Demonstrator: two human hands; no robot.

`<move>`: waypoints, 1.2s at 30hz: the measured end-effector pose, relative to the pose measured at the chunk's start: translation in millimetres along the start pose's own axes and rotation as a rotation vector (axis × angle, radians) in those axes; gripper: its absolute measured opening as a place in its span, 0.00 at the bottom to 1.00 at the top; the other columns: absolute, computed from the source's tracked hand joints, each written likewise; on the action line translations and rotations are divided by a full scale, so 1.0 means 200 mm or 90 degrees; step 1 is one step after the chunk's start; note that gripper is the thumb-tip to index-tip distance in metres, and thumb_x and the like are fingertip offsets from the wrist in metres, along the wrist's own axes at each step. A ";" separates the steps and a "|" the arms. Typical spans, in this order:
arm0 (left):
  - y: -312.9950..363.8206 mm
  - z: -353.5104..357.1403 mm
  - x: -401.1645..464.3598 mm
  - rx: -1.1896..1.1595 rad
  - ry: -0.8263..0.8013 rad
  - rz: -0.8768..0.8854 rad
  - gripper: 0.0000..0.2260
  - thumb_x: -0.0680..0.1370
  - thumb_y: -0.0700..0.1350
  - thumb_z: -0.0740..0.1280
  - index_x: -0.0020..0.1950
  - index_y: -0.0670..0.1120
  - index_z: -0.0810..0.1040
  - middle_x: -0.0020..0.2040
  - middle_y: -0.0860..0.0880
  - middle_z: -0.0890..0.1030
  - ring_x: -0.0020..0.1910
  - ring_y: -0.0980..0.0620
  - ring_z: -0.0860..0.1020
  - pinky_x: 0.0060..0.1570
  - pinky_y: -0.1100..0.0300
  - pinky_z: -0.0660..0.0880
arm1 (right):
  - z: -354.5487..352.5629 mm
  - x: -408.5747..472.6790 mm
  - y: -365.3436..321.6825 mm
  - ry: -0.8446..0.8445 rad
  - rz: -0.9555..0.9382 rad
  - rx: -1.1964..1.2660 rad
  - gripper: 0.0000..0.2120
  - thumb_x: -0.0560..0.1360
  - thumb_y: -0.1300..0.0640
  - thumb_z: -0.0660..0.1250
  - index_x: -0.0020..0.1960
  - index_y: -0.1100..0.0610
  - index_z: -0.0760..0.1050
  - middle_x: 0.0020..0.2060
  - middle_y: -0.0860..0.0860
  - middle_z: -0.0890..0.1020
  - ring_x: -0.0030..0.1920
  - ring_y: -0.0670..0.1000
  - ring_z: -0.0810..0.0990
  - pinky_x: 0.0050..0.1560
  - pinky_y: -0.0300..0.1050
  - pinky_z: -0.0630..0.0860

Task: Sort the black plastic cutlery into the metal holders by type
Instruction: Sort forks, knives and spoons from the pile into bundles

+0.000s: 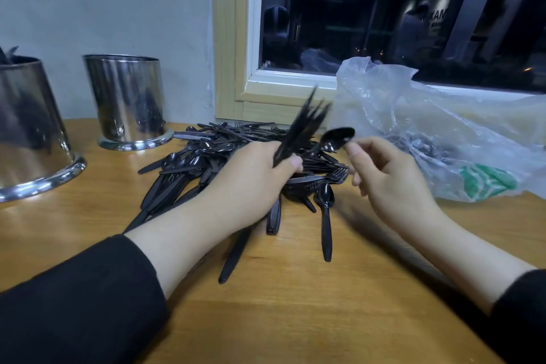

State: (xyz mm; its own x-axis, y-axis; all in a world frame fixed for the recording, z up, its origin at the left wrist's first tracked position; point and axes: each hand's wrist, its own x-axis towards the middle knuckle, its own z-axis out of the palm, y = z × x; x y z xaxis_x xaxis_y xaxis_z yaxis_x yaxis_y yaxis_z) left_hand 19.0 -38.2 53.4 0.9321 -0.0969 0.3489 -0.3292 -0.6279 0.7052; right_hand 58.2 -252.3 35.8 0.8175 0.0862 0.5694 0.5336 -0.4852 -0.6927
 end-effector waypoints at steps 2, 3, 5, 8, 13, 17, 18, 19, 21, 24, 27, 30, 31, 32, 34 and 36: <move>-0.02 -0.01 0.02 -0.087 0.045 -0.038 0.12 0.84 0.50 0.62 0.46 0.52 0.82 0.31 0.52 0.78 0.25 0.58 0.71 0.33 0.60 0.69 | 0.03 0.00 0.04 -0.058 0.056 -0.109 0.09 0.80 0.46 0.65 0.51 0.50 0.80 0.36 0.42 0.81 0.35 0.40 0.77 0.38 0.34 0.70; -0.03 -0.02 0.02 -0.128 0.064 -0.055 0.12 0.84 0.49 0.62 0.46 0.52 0.82 0.31 0.53 0.79 0.24 0.58 0.70 0.34 0.59 0.68 | 0.04 0.00 0.05 -0.094 0.082 -0.178 0.10 0.80 0.45 0.66 0.53 0.50 0.80 0.39 0.43 0.81 0.37 0.40 0.78 0.37 0.31 0.69; -0.04 -0.02 0.03 -0.195 0.099 -0.082 0.11 0.85 0.49 0.61 0.48 0.52 0.82 0.31 0.53 0.80 0.24 0.57 0.70 0.35 0.57 0.67 | 0.05 0.00 0.05 -0.142 0.127 -0.279 0.11 0.78 0.44 0.69 0.54 0.50 0.81 0.43 0.45 0.82 0.42 0.43 0.79 0.38 0.31 0.69; -0.05 -0.03 0.05 -0.240 0.139 -0.101 0.09 0.85 0.50 0.62 0.50 0.52 0.81 0.31 0.53 0.81 0.27 0.57 0.71 0.40 0.54 0.68 | 0.08 0.01 0.05 -0.177 0.142 -0.336 0.11 0.75 0.43 0.72 0.50 0.50 0.82 0.39 0.45 0.82 0.44 0.47 0.80 0.37 0.38 0.70; -0.06 -0.04 0.04 -0.267 0.159 -0.111 0.09 0.84 0.50 0.62 0.51 0.51 0.80 0.31 0.53 0.81 0.25 0.59 0.71 0.39 0.55 0.68 | 0.09 0.02 0.04 -0.170 0.147 -0.262 0.10 0.76 0.49 0.73 0.41 0.55 0.80 0.33 0.49 0.82 0.34 0.47 0.76 0.34 0.38 0.70; -0.05 -0.06 0.03 -0.284 0.171 -0.126 0.08 0.84 0.49 0.62 0.50 0.49 0.79 0.32 0.51 0.82 0.25 0.54 0.72 0.33 0.58 0.67 | 0.04 0.02 0.02 -0.051 0.159 -0.014 0.08 0.78 0.55 0.71 0.42 0.56 0.80 0.31 0.57 0.82 0.27 0.49 0.73 0.32 0.41 0.70; -0.05 -0.06 0.03 -0.284 0.172 -0.129 0.08 0.84 0.48 0.62 0.50 0.48 0.79 0.33 0.51 0.83 0.25 0.53 0.72 0.31 0.59 0.66 | 0.03 0.03 0.00 -0.012 0.149 0.061 0.07 0.78 0.57 0.70 0.42 0.57 0.80 0.29 0.56 0.79 0.28 0.50 0.71 0.32 0.43 0.68; -0.04 -0.06 0.02 -0.284 0.168 -0.131 0.08 0.84 0.47 0.62 0.50 0.47 0.80 0.34 0.51 0.83 0.25 0.52 0.74 0.29 0.60 0.66 | 0.03 0.03 -0.02 0.018 0.138 0.133 0.07 0.79 0.59 0.70 0.42 0.58 0.78 0.28 0.54 0.77 0.28 0.50 0.69 0.31 0.41 0.67; -0.03 -0.06 0.01 -0.284 0.146 -0.133 0.09 0.84 0.47 0.63 0.49 0.47 0.80 0.35 0.50 0.84 0.27 0.50 0.78 0.26 0.62 0.65 | 0.04 0.03 -0.06 0.042 0.114 0.237 0.06 0.79 0.62 0.68 0.43 0.59 0.76 0.26 0.49 0.76 0.26 0.48 0.70 0.29 0.37 0.68; -0.01 -0.03 -0.02 -0.271 0.098 -0.130 0.08 0.84 0.47 0.63 0.49 0.47 0.81 0.38 0.50 0.86 0.32 0.47 0.84 0.22 0.66 0.65 | 0.06 0.01 -0.11 0.026 0.093 0.328 0.03 0.79 0.62 0.68 0.47 0.58 0.75 0.28 0.49 0.79 0.30 0.48 0.77 0.34 0.40 0.75; 0.03 -0.01 -0.05 -0.242 0.041 -0.116 0.08 0.83 0.46 0.64 0.50 0.47 0.82 0.40 0.50 0.86 0.33 0.48 0.84 0.22 0.69 0.66 | 0.08 -0.01 -0.14 0.046 0.079 0.341 0.03 0.79 0.62 0.68 0.50 0.59 0.74 0.30 0.52 0.81 0.34 0.52 0.81 0.38 0.46 0.78; 0.05 0.01 -0.06 -0.226 -0.010 -0.089 0.09 0.83 0.47 0.65 0.51 0.45 0.82 0.40 0.50 0.87 0.30 0.48 0.82 0.27 0.64 0.74 | 0.08 0.00 -0.14 0.098 0.078 0.339 0.05 0.80 0.62 0.68 0.52 0.59 0.72 0.27 0.50 0.78 0.35 0.53 0.81 0.39 0.48 0.78; 0.05 0.02 -0.07 -0.225 -0.021 -0.079 0.09 0.84 0.47 0.65 0.51 0.45 0.82 0.40 0.50 0.87 0.28 0.49 0.80 0.28 0.63 0.75 | 0.07 0.00 -0.14 0.104 0.076 0.328 0.06 0.80 0.61 0.68 0.54 0.59 0.72 0.27 0.50 0.79 0.36 0.53 0.82 0.40 0.48 0.78; 0.06 0.02 -0.07 -0.224 -0.028 -0.070 0.09 0.84 0.48 0.64 0.50 0.46 0.82 0.40 0.50 0.87 0.27 0.52 0.78 0.27 0.63 0.73 | 0.07 0.00 -0.14 0.103 0.078 0.320 0.08 0.80 0.61 0.68 0.57 0.58 0.71 0.27 0.50 0.79 0.37 0.53 0.82 0.41 0.48 0.79; 0.06 0.03 -0.07 -0.229 -0.043 -0.069 0.09 0.84 0.49 0.64 0.49 0.48 0.82 0.38 0.50 0.86 0.25 0.55 0.75 0.24 0.66 0.70 | 0.06 0.00 -0.13 0.096 0.084 0.309 0.12 0.80 0.60 0.68 0.62 0.55 0.71 0.30 0.51 0.81 0.37 0.52 0.82 0.41 0.46 0.80; 0.05 0.03 -0.07 -0.220 -0.066 -0.068 0.12 0.84 0.51 0.64 0.46 0.48 0.82 0.32 0.52 0.84 0.24 0.55 0.73 0.23 0.65 0.68 | 0.07 0.00 -0.12 0.085 0.080 0.295 0.09 0.80 0.60 0.68 0.60 0.56 0.75 0.30 0.50 0.81 0.36 0.49 0.81 0.38 0.43 0.79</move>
State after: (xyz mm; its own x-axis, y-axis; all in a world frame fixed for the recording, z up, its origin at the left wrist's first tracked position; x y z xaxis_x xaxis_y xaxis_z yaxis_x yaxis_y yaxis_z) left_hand 4.1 -47.3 51.3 0.9686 -0.1331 0.2101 -0.2438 -0.3420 0.9075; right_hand 48.5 -228.1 46.6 0.8631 -0.0752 0.4995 0.4975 -0.0444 -0.8663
